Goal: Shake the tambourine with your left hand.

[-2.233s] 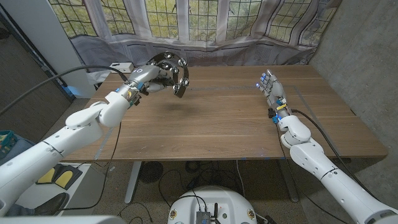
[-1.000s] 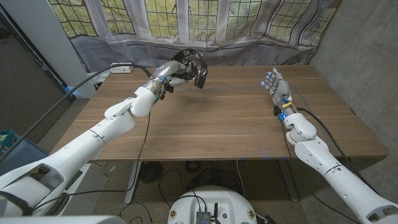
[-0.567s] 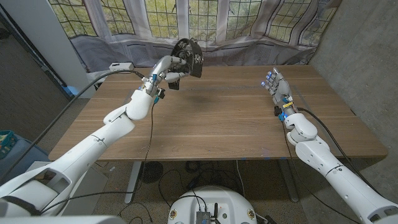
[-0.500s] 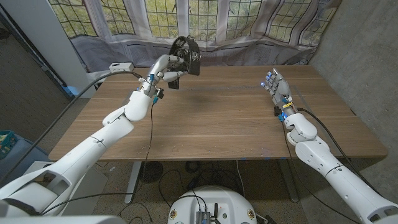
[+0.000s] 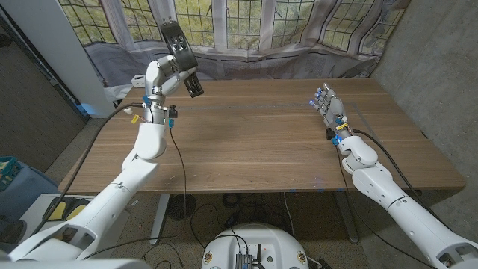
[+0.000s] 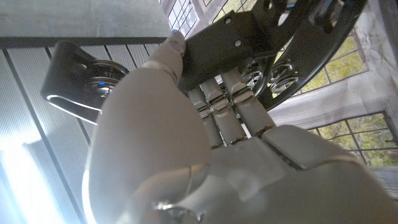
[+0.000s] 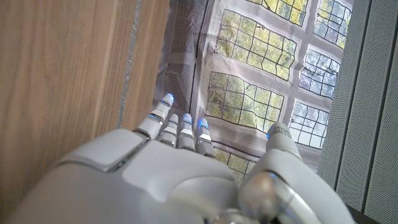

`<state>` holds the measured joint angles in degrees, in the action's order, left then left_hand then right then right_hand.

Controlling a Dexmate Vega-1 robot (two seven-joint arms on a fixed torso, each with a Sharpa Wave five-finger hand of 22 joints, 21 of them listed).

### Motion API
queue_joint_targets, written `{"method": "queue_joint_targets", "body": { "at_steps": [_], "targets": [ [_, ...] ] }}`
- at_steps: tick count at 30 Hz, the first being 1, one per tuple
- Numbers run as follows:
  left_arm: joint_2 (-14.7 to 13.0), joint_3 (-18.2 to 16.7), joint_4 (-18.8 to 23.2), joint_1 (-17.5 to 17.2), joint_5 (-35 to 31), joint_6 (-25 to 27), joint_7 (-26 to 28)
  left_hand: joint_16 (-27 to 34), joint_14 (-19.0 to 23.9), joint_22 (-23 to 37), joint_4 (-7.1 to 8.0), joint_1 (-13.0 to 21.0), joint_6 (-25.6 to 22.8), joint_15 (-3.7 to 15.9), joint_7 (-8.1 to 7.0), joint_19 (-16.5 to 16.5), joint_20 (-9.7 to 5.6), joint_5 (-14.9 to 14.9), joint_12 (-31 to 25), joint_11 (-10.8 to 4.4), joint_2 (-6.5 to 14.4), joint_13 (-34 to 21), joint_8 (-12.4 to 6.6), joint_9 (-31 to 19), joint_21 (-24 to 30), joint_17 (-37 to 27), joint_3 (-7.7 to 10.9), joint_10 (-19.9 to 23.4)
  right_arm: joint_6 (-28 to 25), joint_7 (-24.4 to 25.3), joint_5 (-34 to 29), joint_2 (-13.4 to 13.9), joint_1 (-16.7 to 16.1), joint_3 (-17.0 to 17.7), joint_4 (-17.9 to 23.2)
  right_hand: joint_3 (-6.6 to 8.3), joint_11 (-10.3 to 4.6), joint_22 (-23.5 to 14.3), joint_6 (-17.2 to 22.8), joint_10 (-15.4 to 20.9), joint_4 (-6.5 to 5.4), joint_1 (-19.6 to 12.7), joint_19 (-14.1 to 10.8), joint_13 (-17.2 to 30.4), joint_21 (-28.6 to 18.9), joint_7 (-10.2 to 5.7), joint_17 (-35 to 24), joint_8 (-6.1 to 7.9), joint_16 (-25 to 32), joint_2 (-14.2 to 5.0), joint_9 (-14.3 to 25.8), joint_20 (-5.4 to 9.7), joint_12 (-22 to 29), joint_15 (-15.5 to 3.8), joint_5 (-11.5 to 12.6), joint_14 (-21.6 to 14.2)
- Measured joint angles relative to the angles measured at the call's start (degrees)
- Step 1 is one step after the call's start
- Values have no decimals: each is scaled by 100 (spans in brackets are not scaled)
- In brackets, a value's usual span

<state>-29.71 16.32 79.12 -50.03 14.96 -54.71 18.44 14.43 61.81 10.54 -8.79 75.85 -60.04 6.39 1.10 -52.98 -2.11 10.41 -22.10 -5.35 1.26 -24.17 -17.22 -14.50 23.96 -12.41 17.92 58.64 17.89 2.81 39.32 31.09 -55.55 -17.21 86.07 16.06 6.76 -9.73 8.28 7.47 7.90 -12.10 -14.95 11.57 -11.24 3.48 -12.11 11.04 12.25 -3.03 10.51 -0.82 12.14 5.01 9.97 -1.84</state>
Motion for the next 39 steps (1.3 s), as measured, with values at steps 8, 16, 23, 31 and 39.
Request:
{"method": "queue_joint_targets", "body": {
  "at_steps": [8, 16, 23, 31, 39],
  "targets": [
    [494, -91, -302, -159, 1545, -438, -1214, 0, 0, 0, 5, 0, 1, 0, -1, 19, -19, -8, 4, 0, 0, -18, 0, 2, 0, 0, 5, 0, -66, -62, 20, 20, 37, -33, -24, 0, 0, 0, 11, 0, 0, 0, -21, 0, 0, 11, 0, 0, 0, 0, 0, -21, 0, 0, 0, 0],
    [892, -267, -436, -267, 2972, -364, -1651, -4, 0, 0, 9, 0, 10, 0, -10, 41, -41, -9, 31, 0, 0, -55, 3, 0, 0, 19, 9, 0, -116, -68, 37, 68, -2, -34, 29, 0, 0, 0, 12, 0, 0, 0, -20, 0, 0, 12, 0, 0, 0, 0, 0, -21, 0, 0, 0, 0],
    [1303, -750, -414, -408, 2908, -143, -1162, 3, 0, -1, 9, 0, -17, 0, -30, 42, -41, -11, 48, 0, 0, -140, -35, -3, 22, 14, 9, 0, -151, -20, 59, 118, -95, 2, 136, 0, 0, 0, 31, 0, 0, 0, -20, 0, 0, 31, 0, 0, 0, 0, 0, -21, 0, 0, 0, 0],
    [1214, -1244, 281, -537, 1913, 552, 0, 46, 0, 3, -8, 0, -27, 0, -38, 42, -40, 2, 64, 0, 0, -182, -51, 17, 23, -12, 25, 0, -171, 24, 72, 148, -169, 27, 211, 0, 0, 0, 31, 0, 0, 0, -20, 0, 0, 31, 0, 0, 0, 0, 0, -21, 0, 0, 0, 0],
    [541, -1202, 1467, -543, 478, 1832, 435, 45, 0, 28, -8, 0, -26, 0, -38, 42, -40, 2, 72, 0, 0, -202, -50, 30, 22, -31, 25, 0, -171, 53, 74, 154, -219, 37, 262, 0, 0, 0, 31, 0, 0, -1, -20, 0, 0, 31, 0, 0, 0, -1, 0, -21, 0, 0, 0, 0]
  ]
}}
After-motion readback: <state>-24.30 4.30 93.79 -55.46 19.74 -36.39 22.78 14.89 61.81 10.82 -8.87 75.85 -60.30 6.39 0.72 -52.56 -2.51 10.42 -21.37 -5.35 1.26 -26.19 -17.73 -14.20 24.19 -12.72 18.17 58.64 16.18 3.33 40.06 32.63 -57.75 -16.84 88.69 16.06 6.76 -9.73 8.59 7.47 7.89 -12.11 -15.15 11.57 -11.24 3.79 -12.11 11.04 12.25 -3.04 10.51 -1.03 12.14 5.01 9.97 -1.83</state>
